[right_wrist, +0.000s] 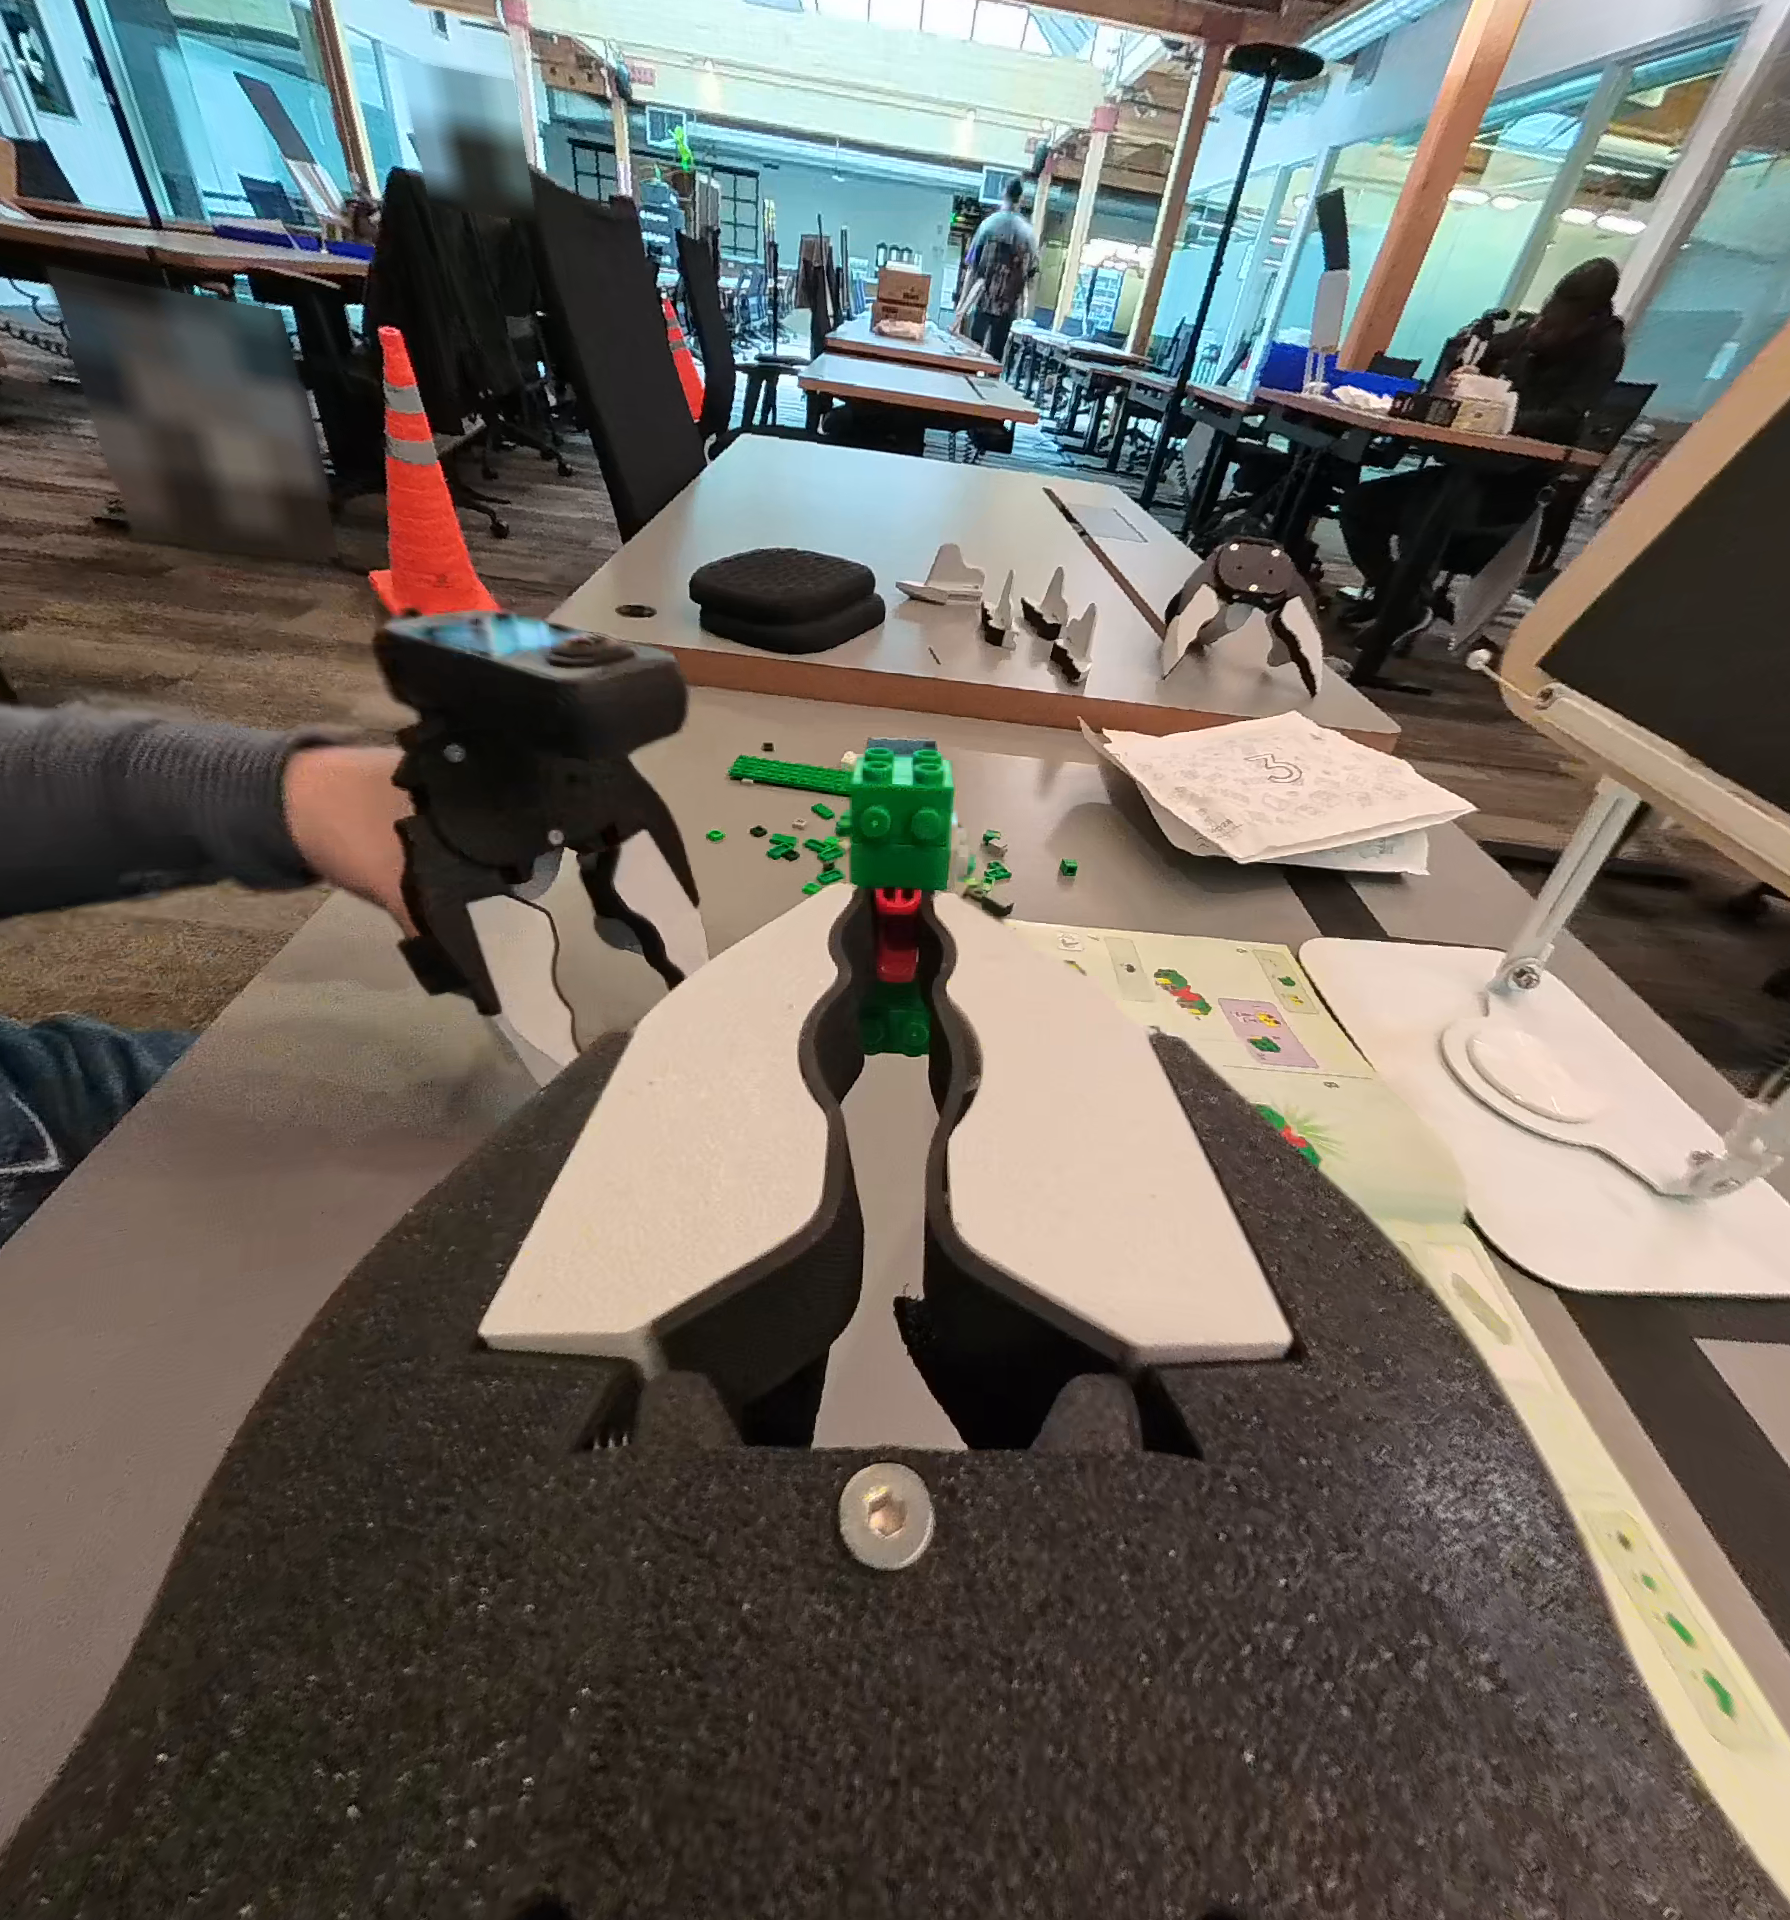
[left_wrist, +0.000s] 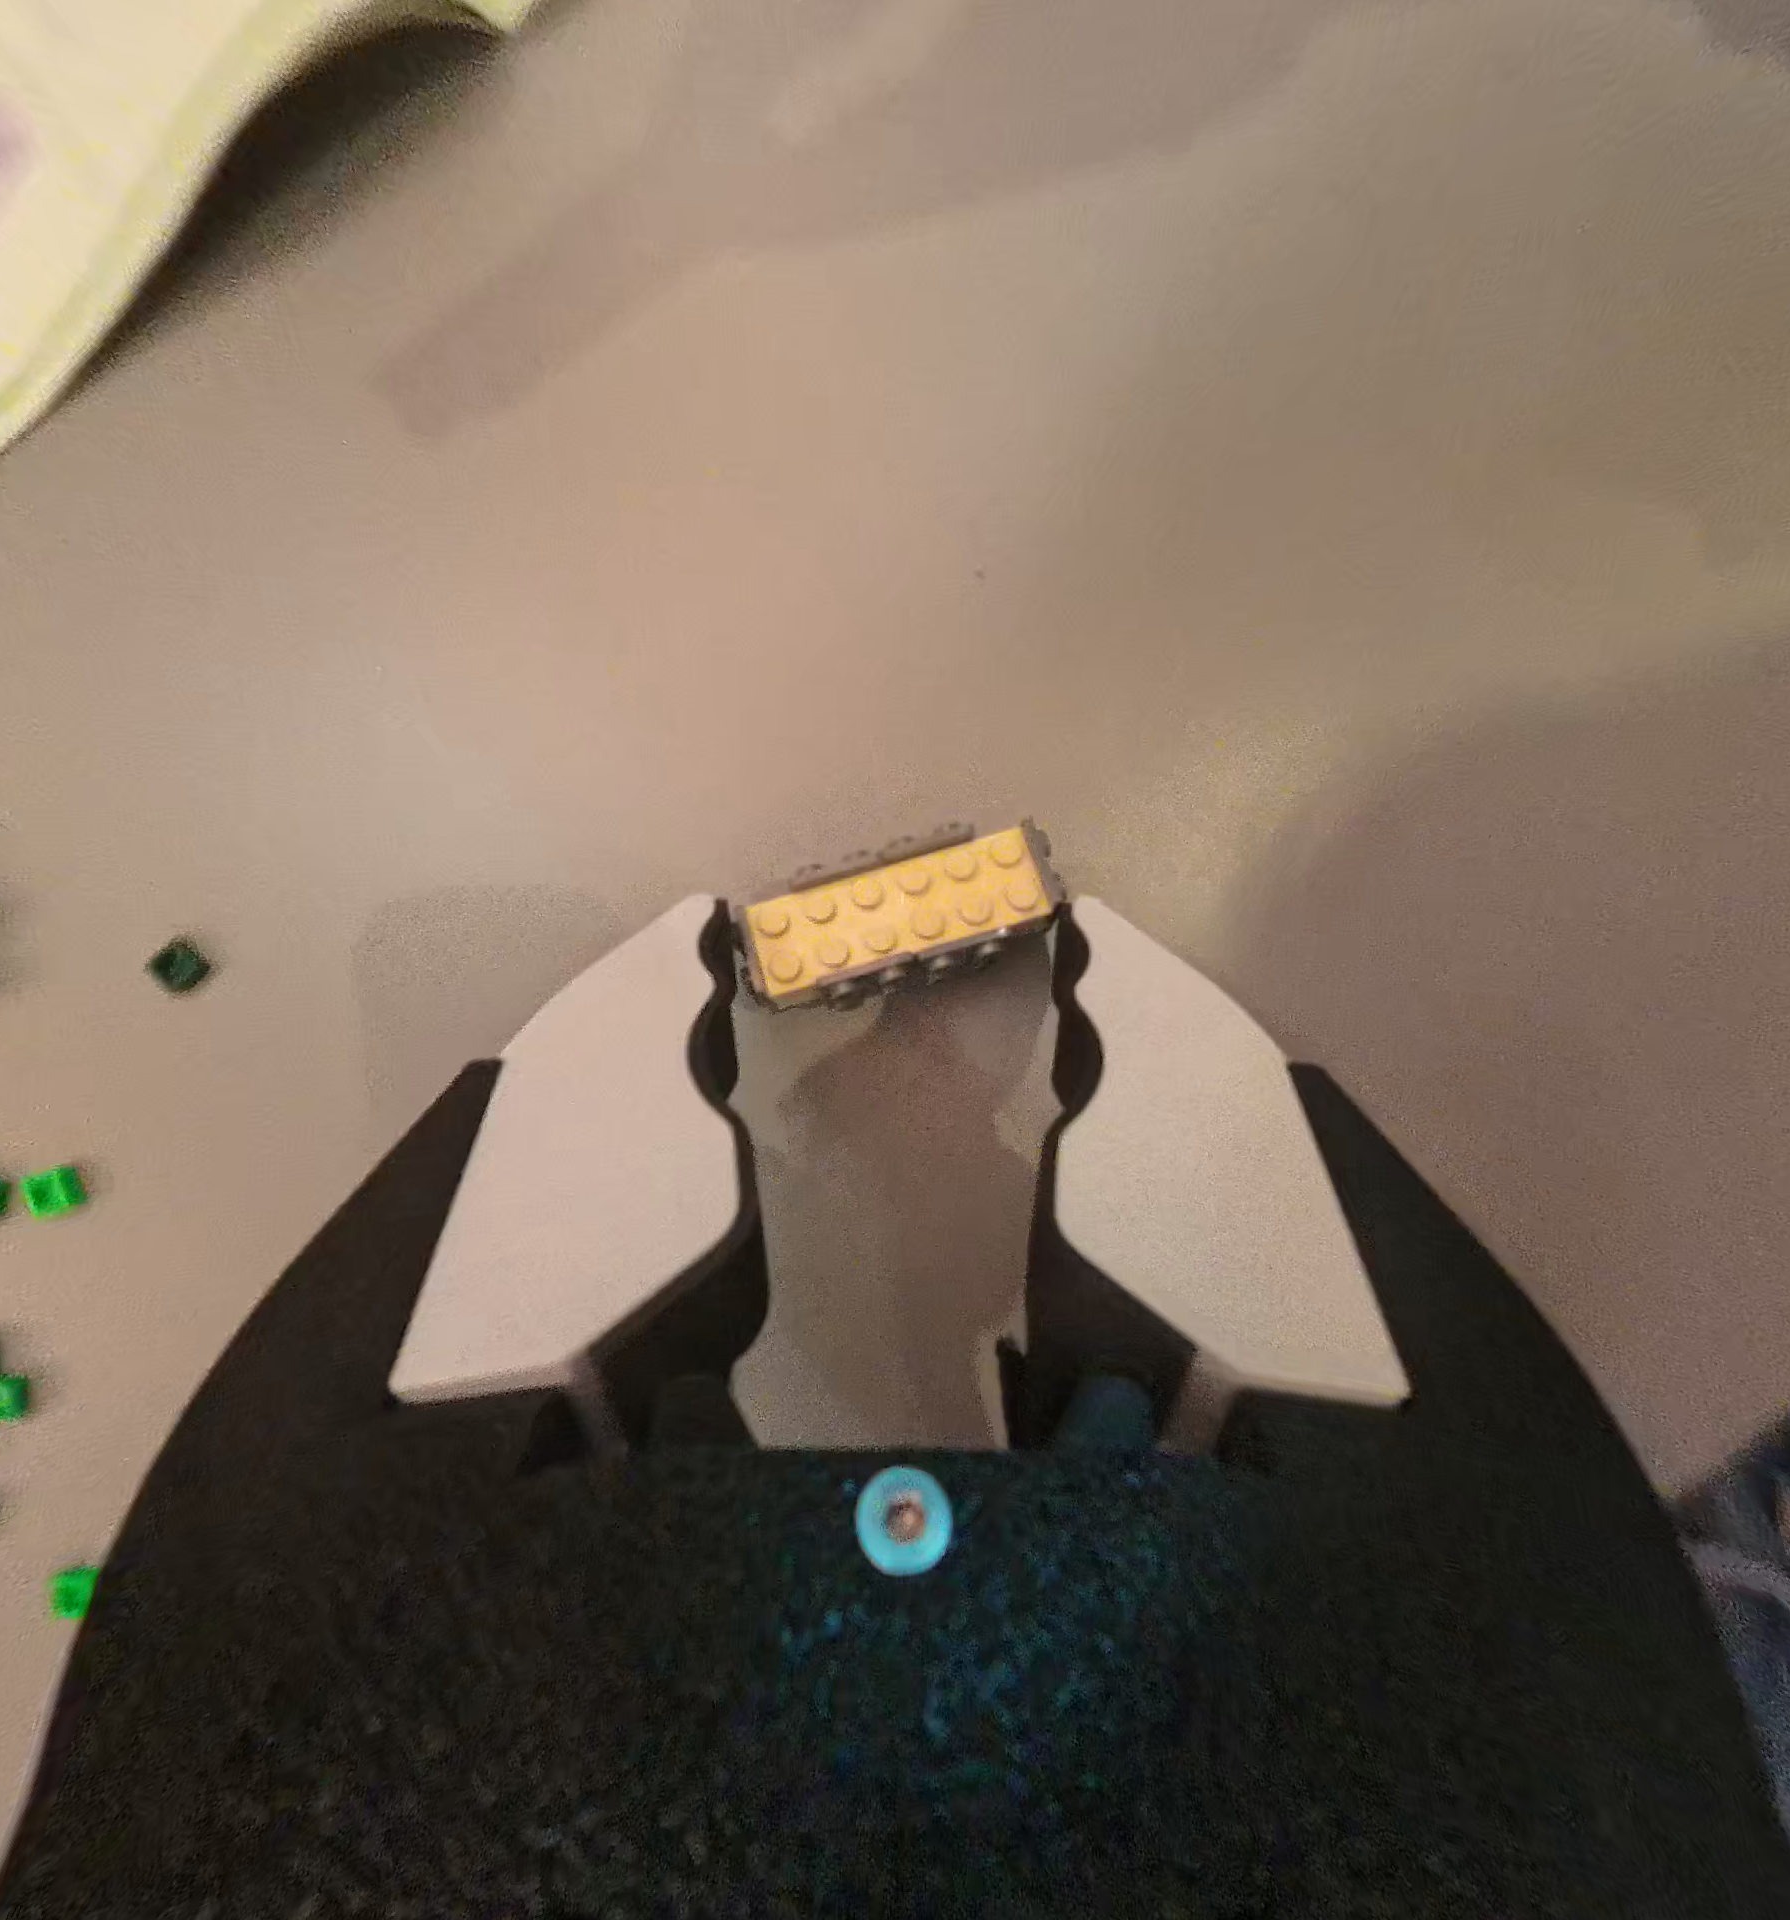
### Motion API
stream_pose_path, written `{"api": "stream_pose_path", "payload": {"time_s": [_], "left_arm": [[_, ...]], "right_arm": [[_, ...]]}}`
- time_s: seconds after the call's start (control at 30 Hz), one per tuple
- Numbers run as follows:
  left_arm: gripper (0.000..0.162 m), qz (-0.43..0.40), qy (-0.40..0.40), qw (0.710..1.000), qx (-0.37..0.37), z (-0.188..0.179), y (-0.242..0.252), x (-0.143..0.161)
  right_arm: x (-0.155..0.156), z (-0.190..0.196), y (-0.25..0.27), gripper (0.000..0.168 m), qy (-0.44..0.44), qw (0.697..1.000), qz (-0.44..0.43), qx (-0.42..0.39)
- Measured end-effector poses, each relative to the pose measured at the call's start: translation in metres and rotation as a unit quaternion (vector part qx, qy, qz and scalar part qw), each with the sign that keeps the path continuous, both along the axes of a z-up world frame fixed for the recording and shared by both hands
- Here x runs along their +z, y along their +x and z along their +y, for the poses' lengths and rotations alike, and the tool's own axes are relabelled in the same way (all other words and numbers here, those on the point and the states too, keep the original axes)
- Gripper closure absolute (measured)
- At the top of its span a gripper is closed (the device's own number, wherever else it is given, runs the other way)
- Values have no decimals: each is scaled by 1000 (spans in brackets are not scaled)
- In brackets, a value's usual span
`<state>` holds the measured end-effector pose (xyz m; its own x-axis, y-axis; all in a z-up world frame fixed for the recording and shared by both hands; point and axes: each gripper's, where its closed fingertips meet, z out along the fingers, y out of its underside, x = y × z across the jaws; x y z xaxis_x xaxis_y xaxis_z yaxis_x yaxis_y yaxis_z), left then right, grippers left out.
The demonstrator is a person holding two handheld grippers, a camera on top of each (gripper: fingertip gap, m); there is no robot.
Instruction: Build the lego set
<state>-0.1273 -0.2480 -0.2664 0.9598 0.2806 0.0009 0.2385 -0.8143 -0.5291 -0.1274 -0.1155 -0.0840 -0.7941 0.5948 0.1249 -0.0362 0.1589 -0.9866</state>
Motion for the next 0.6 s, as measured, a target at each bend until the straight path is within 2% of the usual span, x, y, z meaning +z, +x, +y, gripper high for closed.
{"api": "stream_pose_path", "payload": {"time_s": [0.03, 0.1, 0.17, 0.27, 0.33, 0.4, 0.47, 0.53, 0.6], "left_arm": [[103, -23, -35, 999, -32, -1, 3, 0], [103, -77, -134, 984, -91, -10, 8, 0], [103, -102, -245, 954, -140, -19, 7, 2], [103, -120, -391, 892, -195, -27, 4, 4], [103, -128, -457, 853, -220, -28, 1, 3], [103, -136, -489, 829, -235, -25, -1, 0], [93, -143, -503, 816, -245, -23, -2, -2], [83, -139, -499, 817, -252, -22, -4, -2], [73, -137, -471, 835, -249, -18, -4, 0]], "right_arm": [[2, 3, 0, 161, -2, 1000, 3, -4], [6, 11, 1, 161, -4, 1000, 10, -18], [10, 22, 2, 161, -5, 999, 18, -38], [20, 44, 6, 161, -14, 997, 31, -70], [29, 56, 13, 161, -24, 995, 44, -85], [38, 65, 19, 161, -32, 993, 57, -94], [44, 69, 25, 161, -34, 992, 68, -99], [48, 70, 28, 161, -33, 992, 75, -99], [50, 69, 30, 161, -33, 992, 79, -96]]}}
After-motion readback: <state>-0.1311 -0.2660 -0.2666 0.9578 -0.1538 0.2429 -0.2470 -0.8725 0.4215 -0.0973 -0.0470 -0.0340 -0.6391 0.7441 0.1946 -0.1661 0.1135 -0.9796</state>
